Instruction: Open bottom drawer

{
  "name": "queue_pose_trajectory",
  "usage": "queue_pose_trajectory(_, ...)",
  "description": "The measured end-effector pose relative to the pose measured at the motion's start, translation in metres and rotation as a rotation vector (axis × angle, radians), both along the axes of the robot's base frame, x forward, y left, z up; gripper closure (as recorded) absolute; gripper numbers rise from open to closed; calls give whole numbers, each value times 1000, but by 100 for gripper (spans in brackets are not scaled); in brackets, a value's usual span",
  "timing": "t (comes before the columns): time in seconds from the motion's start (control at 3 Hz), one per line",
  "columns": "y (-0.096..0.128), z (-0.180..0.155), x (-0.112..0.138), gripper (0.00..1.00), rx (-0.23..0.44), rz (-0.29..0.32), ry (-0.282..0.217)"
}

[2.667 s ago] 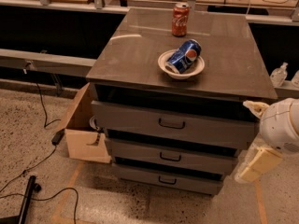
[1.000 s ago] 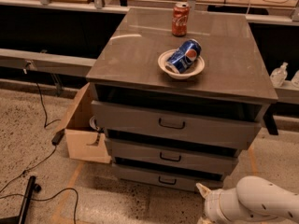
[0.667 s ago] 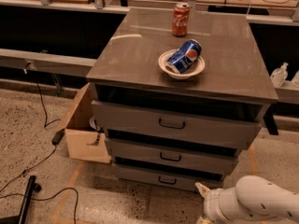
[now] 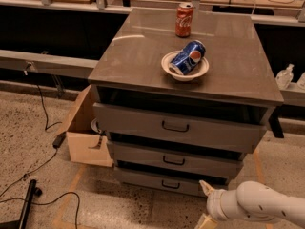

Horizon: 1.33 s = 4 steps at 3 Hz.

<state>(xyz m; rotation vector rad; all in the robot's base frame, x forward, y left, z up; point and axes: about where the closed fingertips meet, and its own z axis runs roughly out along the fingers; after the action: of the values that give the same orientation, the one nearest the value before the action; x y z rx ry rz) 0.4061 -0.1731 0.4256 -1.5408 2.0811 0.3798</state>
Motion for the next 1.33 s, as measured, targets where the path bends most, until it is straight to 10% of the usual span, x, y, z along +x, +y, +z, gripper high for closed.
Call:
queue_pose_trajectory(0.67, -28, -105, 67, 0, -81, -46, 48)
queue_pose_trajectory(1.33, -35, -149, 82, 0, -57, -80, 77)
